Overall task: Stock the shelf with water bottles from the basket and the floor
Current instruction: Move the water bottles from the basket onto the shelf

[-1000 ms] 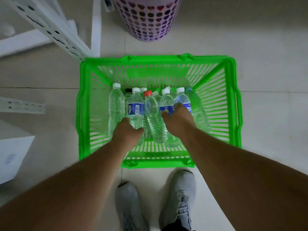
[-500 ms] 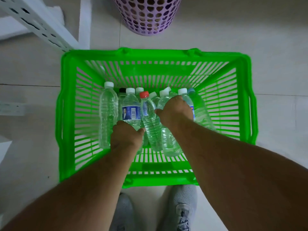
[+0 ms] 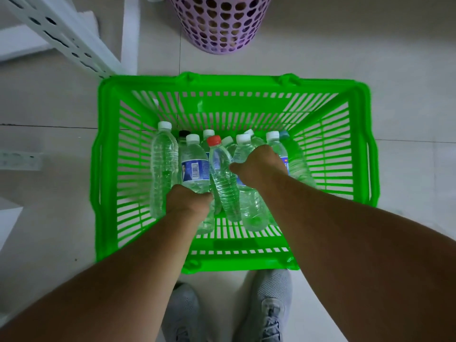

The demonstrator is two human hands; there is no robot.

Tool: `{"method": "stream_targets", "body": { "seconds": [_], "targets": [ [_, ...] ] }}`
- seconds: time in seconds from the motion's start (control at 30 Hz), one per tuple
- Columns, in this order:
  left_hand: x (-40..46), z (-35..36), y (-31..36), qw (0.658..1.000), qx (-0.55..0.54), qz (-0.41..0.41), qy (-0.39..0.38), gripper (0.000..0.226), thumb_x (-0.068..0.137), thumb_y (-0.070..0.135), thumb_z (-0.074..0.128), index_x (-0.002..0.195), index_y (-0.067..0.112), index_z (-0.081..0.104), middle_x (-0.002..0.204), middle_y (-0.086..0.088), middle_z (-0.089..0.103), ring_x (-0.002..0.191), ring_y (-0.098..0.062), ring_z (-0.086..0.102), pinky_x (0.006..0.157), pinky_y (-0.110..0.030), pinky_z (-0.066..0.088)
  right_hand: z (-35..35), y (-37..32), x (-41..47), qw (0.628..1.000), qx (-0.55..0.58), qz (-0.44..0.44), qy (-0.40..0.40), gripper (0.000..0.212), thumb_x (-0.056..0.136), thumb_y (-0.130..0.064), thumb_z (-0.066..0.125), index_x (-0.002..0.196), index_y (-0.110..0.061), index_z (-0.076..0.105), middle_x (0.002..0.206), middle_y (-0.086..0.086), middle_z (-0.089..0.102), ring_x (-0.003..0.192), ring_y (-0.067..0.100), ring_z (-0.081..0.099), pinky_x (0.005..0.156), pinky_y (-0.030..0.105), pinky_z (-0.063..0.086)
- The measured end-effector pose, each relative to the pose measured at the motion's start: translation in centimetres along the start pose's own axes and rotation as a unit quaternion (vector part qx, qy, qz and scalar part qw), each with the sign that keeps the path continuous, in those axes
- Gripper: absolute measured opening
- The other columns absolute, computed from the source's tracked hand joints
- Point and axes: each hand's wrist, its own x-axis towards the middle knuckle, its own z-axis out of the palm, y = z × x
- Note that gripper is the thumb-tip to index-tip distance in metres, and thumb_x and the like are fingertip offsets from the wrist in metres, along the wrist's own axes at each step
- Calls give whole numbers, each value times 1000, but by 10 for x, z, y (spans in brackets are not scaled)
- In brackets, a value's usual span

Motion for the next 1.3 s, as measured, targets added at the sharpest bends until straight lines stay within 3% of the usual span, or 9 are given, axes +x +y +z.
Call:
{"method": "stream_targets", "body": {
  "seconds": [0.13, 0.27, 0.37, 0.7, 0.87, 0.93, 1.03, 1.17, 1.3],
  "targets": [
    [-16, -20, 0, 998, -53, 10, -14, 17, 72, 23, 80, 83, 15, 69, 66, -2, 67, 49, -14, 60, 44, -18, 40, -6, 5, -22, 998, 63, -26, 2, 85, 75, -49, 76, 136, -2, 38, 103, 2, 58, 92, 27, 62, 73, 30, 47],
    [-50, -56, 3, 995, -70, 70, -8, 15, 72, 21, 81, 80, 16, 70, 70, 1, 71, 55, -12, 64, 49, -20, 46, -41, 11, -54, 986, 152, -61, 29, 57, 72, -53, 78, 108, -20, 47, 90, -7, 60, 70, 12, 56, 57, 20, 42],
    [-88, -93, 12, 991, -76, 114, -10, 17, 72, 19, 82, 85, 14, 72, 79, -3, 74, 71, -20, 70, 67, -30, 52, -85, -1, -88, 977, 187, -84, 51, 53, 70, -57, 78, 99, -24, 49, 78, -17, 56, 61, -4, 51, 41, 13, 33],
    [-270, -265, 78, 962, -125, 238, -39, 28, 73, 10, 82, 91, 23, 66, 79, 7, 72, 63, 5, 63, 55, -6, 44, -282, -59, -274, 948, 243, -188, 89, 45, 71, -49, 82, 106, -24, 69, 94, -9, 74, 85, 7, 69, 76, 29, 53],
    [-377, -356, 106, 942, -166, 287, -49, 28, 72, 12, 83, 92, 23, 67, 80, 8, 74, 68, 1, 67, 57, -7, 45, -388, -88, -400, 922, 283, -244, 100, 34, 73, -39, 85, 103, -26, 73, 93, -9, 76, 86, 7, 71, 84, 39, 57],
    [-418, -388, 116, 932, -182, 307, -56, 31, 72, 14, 84, 96, 25, 68, 86, 10, 76, 76, -3, 70, 64, -15, 50, -426, -98, -448, 911, 292, -270, 107, 34, 73, -39, 84, 103, -31, 72, 93, -12, 76, 86, 5, 71, 85, 38, 57],
    [-476, -426, 129, 915, -202, 345, -52, 35, 72, 11, 83, 100, 26, 67, 91, 13, 76, 82, -3, 71, 70, -18, 50, -475, -109, -513, 893, 281, -318, 149, 27, 73, -47, 81, 96, -48, 67, 87, -24, 73, 79, -4, 68, 75, 22, 55],
    [-542, -464, 143, 892, -221, 391, -46, 38, 72, 9, 82, 101, 30, 67, 96, 16, 75, 87, -2, 70, 75, -23, 50, -531, -117, -584, 879, 266, -350, 184, 34, 76, -52, 76, 104, -34, 68, 92, -16, 74, 85, 2, 68, 79, 33, 55],
    [-605, -491, 152, 877, -231, 420, -24, 40, 72, 13, 84, 104, 30, 67, 96, 14, 75, 87, -2, 70, 74, -19, 51, -576, -117, -645, 858, 275, -376, 216, 42, 73, -54, 78, 105, -32, 60, 93, -14, 70, 84, 1, 65, 71, 27, 50]
  ]
}}
